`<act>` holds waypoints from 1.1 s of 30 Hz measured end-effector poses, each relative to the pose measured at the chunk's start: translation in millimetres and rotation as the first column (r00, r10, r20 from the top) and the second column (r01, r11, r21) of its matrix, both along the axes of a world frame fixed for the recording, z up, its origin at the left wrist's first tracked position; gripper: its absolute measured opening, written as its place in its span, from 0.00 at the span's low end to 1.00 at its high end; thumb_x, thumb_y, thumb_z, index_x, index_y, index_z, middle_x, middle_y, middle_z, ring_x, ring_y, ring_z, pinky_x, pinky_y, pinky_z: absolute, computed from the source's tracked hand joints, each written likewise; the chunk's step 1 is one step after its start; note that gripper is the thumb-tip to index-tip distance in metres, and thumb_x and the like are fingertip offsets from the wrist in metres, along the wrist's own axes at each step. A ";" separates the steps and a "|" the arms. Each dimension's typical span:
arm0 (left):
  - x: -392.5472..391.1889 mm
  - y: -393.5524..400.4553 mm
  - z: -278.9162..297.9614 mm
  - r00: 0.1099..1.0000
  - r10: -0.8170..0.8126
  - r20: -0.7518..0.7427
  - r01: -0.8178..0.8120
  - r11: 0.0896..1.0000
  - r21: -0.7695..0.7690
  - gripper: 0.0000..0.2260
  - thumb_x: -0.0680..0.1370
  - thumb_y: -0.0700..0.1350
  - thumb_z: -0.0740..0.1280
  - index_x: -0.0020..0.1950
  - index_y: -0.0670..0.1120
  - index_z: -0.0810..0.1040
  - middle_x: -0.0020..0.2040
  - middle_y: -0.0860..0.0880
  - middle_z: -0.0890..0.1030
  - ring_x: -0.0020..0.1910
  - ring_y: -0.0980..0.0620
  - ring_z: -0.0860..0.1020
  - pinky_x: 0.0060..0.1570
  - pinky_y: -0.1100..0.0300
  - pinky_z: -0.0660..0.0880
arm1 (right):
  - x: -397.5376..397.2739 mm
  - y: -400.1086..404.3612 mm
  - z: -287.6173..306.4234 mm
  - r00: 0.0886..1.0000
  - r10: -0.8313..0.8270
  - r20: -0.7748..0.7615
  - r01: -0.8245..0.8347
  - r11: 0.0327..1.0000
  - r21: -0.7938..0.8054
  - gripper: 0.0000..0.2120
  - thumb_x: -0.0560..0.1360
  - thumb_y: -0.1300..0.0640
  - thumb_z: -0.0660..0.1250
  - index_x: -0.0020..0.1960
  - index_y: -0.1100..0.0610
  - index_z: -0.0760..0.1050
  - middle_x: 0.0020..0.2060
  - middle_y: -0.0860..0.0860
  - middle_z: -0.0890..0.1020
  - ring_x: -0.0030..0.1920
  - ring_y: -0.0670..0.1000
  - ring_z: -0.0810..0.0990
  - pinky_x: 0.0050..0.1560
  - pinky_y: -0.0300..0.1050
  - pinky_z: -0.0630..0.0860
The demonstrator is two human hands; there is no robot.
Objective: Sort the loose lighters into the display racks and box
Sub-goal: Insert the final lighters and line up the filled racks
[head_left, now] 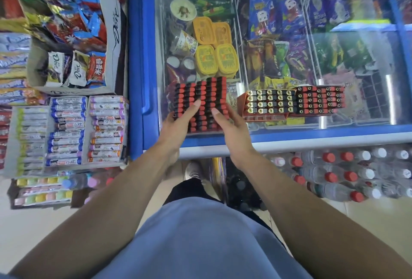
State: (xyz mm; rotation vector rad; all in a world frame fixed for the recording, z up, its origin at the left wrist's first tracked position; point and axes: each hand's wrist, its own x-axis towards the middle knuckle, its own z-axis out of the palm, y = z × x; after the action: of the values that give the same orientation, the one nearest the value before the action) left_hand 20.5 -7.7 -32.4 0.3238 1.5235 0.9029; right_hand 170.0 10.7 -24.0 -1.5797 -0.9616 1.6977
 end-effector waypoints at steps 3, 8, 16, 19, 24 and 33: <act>-6.2 -1.0 8.7 0.998 -0.039 0.055 0.040 0.999 -0.021 0.28 0.74 0.64 0.74 0.69 0.52 0.76 0.55 0.60 0.84 0.54 0.63 0.80 0.67 0.55 0.67 | 7.2 -4.6 4.2 1.000 -0.013 -0.022 0.012 0.999 -0.048 0.21 0.78 0.48 0.71 0.70 0.49 0.76 0.60 0.45 0.85 0.61 0.46 0.82 0.67 0.47 0.75; 6.5 -25.4 22.6 1.000 -0.003 -0.029 0.005 0.998 0.061 0.15 0.75 0.56 0.75 0.58 0.52 0.83 0.52 0.54 0.88 0.53 0.54 0.85 0.64 0.52 0.76 | 22.7 -17.9 10.7 0.994 -0.046 -0.099 0.041 0.998 -0.049 0.22 0.78 0.55 0.71 0.71 0.54 0.75 0.57 0.48 0.86 0.58 0.48 0.84 0.58 0.43 0.78; 27.0 -119.9 44.1 0.992 0.113 -0.058 -0.101 0.979 0.177 0.24 0.72 0.63 0.77 0.64 0.55 0.82 0.58 0.51 0.86 0.60 0.50 0.83 0.66 0.45 0.75 | 36.0 -78.0 26.5 0.989 0.096 -0.117 -0.089 0.994 0.064 0.20 0.78 0.54 0.72 0.69 0.48 0.77 0.59 0.47 0.85 0.62 0.48 0.82 0.69 0.51 0.73; 29.0 -169.0 54.7 0.969 0.237 -0.064 -0.218 0.951 0.220 0.13 0.78 0.52 0.73 0.63 0.53 0.82 0.55 0.54 0.87 0.52 0.56 0.85 0.55 0.56 0.78 | 27.9 -113.3 30.2 0.970 0.184 -0.160 -0.172 0.982 0.081 0.19 0.79 0.57 0.72 0.69 0.51 0.77 0.60 0.50 0.85 0.63 0.51 0.82 0.70 0.56 0.73; 10.9 -251.0 74.1 0.905 0.415 -0.096 -0.388 0.896 0.215 0.12 0.80 0.49 0.71 0.64 0.52 0.82 0.57 0.52 0.87 0.57 0.53 0.84 0.62 0.56 0.77 | -7.9 -175.8 39.2 0.920 0.354 -0.168 -0.340 0.934 0.111 0.22 0.79 0.57 0.71 0.72 0.48 0.75 0.63 0.47 0.83 0.65 0.49 0.80 0.69 0.52 0.74; -82.2 -376.0 90.3 0.755 0.642 -0.134 -0.604 0.761 0.237 0.12 0.81 0.50 0.70 0.64 0.52 0.82 0.52 0.57 0.87 0.51 0.61 0.85 0.47 0.72 0.77 | -131.2 -276.1 58.0 0.809 0.567 -0.158 -0.554 0.824 0.118 0.22 0.80 0.56 0.70 0.73 0.48 0.74 0.62 0.46 0.84 0.64 0.48 0.81 0.69 0.53 0.75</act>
State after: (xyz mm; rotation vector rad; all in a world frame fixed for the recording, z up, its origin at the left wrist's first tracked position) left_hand -61.6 -383.7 57.9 0.0172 1.7850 1.5905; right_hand 38.8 -265.4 34.0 -1.1176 -1.4710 2.1334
